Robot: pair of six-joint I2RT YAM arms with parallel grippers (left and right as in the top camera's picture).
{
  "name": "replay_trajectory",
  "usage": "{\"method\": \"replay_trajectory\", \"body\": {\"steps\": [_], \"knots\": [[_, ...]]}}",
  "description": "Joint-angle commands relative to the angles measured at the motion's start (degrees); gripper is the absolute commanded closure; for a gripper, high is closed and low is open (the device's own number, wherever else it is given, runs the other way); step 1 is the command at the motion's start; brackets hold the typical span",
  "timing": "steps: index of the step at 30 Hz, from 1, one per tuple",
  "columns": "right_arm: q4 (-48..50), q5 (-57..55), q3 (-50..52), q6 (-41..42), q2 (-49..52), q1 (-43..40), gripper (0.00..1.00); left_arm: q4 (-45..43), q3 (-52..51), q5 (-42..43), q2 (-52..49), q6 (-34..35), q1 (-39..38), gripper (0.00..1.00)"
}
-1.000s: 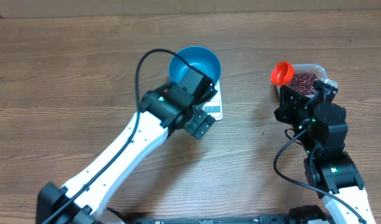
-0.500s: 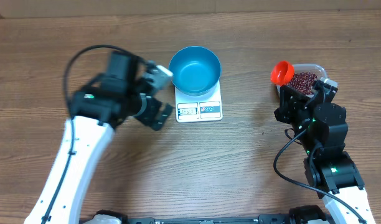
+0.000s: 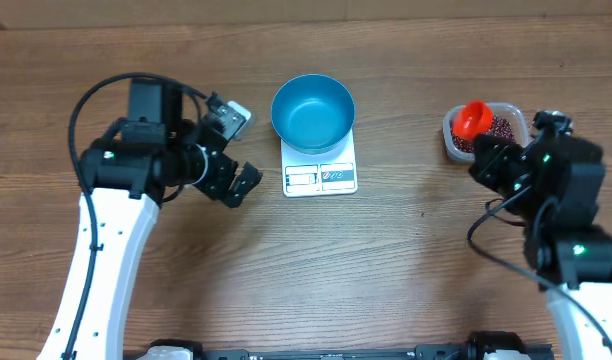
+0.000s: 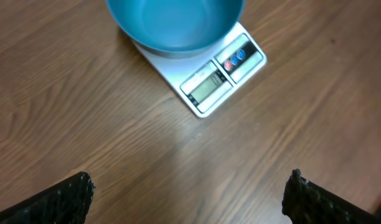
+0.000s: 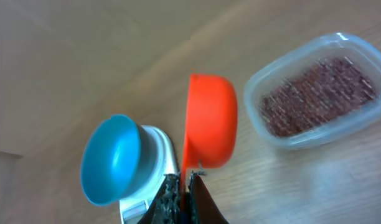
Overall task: Scoop item into bowl and weigh 150g on scale
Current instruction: 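Lift the left gripper off the scale and pull it back left, then move the right gripper with the red scoop over the bean tub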
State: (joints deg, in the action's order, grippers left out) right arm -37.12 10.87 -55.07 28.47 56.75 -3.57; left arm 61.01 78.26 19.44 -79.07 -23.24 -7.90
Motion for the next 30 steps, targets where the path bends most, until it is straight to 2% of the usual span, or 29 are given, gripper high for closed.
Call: {"method": "replay_trajectory", "body": {"steps": [1, 6, 13, 18, 25, 30], "knots": [[-5.0, 2.1, -6.9, -0.7, 3.5, -2.1, 0.96, -1.8, -0.7, -7.8, 1.2, 8.3, -2.2, 0.00], [-16.1, 2.1, -17.7, -4.3, 9.3, -2.7, 0.96, -6.3, -5.0, -12.5, 1.2, 12.2, -5.0, 0.00], [-27.7, -0.7, -30.1, -9.9, 16.2, -2.8, 0.96, -14.3, -14.0, -10.2, 1.3, 15.0, -7.8, 0.00], [-30.3, -0.8, -30.9, -14.4, 18.6, -4.4, 0.96, -16.8, -15.0, -8.4, 1.3, 14.2, -8.1, 0.00], [-32.8, -0.3, -30.9, -28.5, 21.7, -7.1, 0.96, -17.7, -15.1, -8.4, 1.3, 14.3, -8.1, 0.00], [-30.9, -0.3, -30.9, -32.0, 25.1, -11.1, 0.96, -17.7, -15.1, -8.5, 1.2, 14.3, -8.1, 0.00]]}}
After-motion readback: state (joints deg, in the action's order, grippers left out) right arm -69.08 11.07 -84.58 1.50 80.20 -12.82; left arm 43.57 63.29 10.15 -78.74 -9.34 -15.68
